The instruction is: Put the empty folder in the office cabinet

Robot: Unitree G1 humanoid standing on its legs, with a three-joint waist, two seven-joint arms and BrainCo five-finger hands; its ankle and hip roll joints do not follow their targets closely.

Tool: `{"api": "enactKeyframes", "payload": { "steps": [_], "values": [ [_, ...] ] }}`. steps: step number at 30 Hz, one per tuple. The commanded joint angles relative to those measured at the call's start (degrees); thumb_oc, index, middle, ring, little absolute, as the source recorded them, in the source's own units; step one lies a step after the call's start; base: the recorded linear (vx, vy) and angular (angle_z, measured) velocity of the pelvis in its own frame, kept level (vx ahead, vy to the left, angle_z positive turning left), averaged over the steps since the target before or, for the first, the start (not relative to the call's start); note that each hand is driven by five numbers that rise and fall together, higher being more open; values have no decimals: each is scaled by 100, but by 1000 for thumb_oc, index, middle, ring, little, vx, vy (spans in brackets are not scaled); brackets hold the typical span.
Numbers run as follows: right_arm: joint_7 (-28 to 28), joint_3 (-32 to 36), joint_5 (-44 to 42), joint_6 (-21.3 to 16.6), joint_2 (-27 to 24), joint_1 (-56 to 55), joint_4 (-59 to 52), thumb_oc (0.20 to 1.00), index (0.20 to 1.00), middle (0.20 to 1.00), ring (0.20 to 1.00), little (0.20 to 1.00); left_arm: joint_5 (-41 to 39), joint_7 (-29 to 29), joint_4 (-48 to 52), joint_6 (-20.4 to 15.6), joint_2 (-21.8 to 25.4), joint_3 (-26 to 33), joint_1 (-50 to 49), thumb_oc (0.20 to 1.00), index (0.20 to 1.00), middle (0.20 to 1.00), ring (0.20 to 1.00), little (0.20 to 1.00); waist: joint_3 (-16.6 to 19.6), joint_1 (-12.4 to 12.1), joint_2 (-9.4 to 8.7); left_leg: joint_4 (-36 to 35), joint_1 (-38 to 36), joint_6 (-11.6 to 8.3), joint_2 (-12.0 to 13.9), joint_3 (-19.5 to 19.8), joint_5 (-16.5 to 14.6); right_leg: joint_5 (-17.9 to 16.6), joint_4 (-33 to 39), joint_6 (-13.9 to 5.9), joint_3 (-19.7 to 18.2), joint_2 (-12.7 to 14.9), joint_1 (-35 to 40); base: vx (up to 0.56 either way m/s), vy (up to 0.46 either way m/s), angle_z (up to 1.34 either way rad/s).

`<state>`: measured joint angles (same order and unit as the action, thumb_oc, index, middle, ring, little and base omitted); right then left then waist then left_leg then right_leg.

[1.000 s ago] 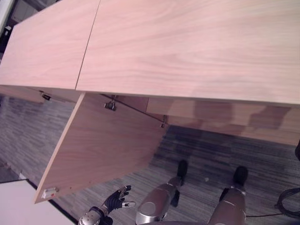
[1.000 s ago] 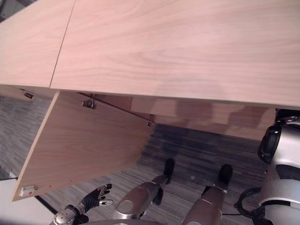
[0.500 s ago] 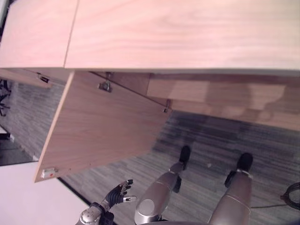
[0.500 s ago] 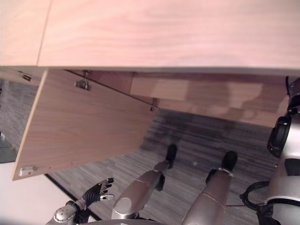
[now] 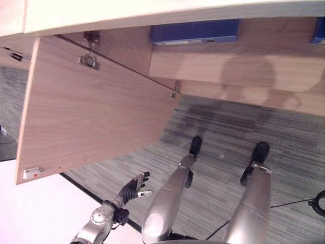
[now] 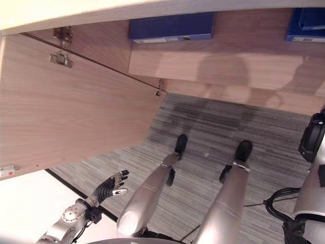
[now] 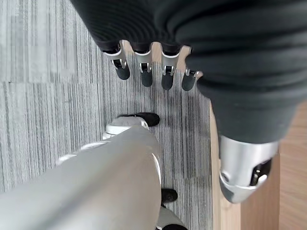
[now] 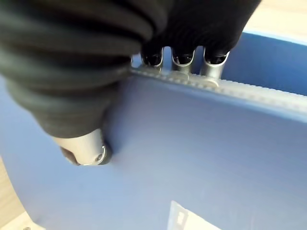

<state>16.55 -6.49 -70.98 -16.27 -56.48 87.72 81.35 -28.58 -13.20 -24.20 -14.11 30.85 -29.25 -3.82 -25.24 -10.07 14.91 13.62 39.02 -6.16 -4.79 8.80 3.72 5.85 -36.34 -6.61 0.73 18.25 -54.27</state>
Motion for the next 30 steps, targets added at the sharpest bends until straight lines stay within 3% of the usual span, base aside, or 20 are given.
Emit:
{"api": "enactKeyframes", "payload": {
  "steps": [1,7,12,13,14,15,30],
  "values": [
    [-227,-571,257,-146,-380,60,-638,200,200,200,200,200,-168,44,-248,-81,545,129,428,1000,1000,1000,1000,1000,2,173,-236,1181,-145,-123,409,207,-1533,1223,-974,-146,50,-180,525,13,-36,2],
    [-268,-413,157,-218,62,216,-591,200,200,200,200,200,-50,224,-717,-142,451,59,631,1000,1000,1000,1000,1000,-17,297,-480,1944,337,-68,389,236,-1824,1343,-1388,-128,51,-231,367,0,-20,-13],
    [-260,-375,77,-253,134,248,-555,200,200,200,200,200,79,326,-954,-152,370,38,660,1000,1000,1000,1000,1000,13,293,-523,2024,381,-73,390,258,-1869,1411,-1456,-85,79,-249,377,0,-5,-1],
    [-253,-356,32,-256,165,272,-515,382,382,382,382,382,127,342,-1000,-158,357,21,659,1000,1000,1000,1000,1000,29,286,-527,1989,357,-79,399,263,-1868,1416,-1454,-75,89,-242,389,0,0,0],
    [-253,-352,5,-238,176,280,-477,784,784,784,784,784,188,351,-1022,-157,343,-10,656,1000,1000,1000,1000,1000,41,286,-525,1966,338,-82,400,260,-1861,1431,-1450,-62,89,-251,397,0,0,0],
    [-243,-337,-3,-217,179,284,-433,1000,1000,1000,1000,1000,207,363,-1037,-160,334,-11,650,1000,1000,1000,1000,1000,51,287,-524,1957,331,-86,396,258,-1860,1428,-1446,-58,86,-257,405,0,0,0],
    [103,-558,481,463,271,660,358,1000,1000,1000,1000,1000,416,617,-1147,-112,278,-90,535,1000,1000,1000,1000,1000,129,316,-568,1746,170,-94,429,211,-1819,1405,-1320,-15,69,-278,549,0,0,0]
  ]
}}
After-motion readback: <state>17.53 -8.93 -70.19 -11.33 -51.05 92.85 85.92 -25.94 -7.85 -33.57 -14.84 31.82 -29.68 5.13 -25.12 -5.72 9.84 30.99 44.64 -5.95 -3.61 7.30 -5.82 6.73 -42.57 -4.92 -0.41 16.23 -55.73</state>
